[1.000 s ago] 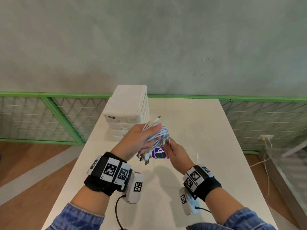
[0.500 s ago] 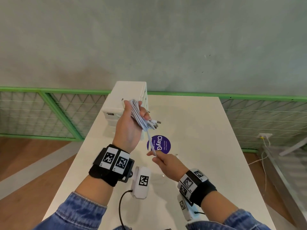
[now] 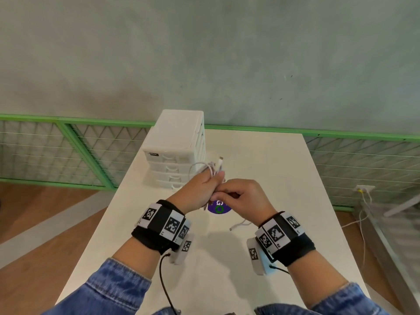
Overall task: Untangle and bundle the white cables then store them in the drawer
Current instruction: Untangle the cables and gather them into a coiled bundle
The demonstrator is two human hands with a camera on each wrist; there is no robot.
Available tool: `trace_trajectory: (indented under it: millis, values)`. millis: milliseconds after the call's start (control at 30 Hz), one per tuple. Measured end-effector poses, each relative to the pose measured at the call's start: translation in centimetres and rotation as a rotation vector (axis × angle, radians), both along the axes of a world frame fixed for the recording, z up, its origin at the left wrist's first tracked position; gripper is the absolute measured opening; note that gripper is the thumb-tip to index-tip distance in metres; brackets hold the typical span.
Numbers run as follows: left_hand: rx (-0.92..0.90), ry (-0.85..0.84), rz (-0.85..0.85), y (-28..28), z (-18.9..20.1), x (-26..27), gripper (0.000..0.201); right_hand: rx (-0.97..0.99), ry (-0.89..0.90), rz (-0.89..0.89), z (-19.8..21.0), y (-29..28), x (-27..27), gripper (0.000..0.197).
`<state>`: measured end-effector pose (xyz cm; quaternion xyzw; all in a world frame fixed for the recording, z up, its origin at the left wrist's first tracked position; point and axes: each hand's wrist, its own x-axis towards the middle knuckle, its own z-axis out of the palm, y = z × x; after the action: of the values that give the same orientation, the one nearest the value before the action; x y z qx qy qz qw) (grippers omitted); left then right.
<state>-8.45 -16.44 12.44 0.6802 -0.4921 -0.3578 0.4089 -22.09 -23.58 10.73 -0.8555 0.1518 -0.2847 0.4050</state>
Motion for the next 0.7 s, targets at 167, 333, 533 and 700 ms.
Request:
trace_trajectory:
  millis: [167, 333, 533, 700]
  values:
    - [0.128, 0.046, -0.036, 0.4, 0.4, -0.5, 0.061, -0.033, -0.073, -0.027, 0.1, -0.4, -0.2, 0.002]
    - [0.140, 0.082, -0.130, 1.1, 1.9, -0.5, 0.070, 0.047, -0.126, -0.115, -0.3, -0.6, -0.1, 0.016]
    - [0.161, 0.226, -0.197, 2.0, 1.0, 0.0, 0.035, 0.317, -0.199, -0.142, -0.4, -2.5, -0.9, 0.027]
    - [0.005, 0.509, -0.146, 2.7, 1.7, 0.5, 0.040, 0.353, -0.204, -0.221, -1.3, -2.9, -1.2, 0.031]
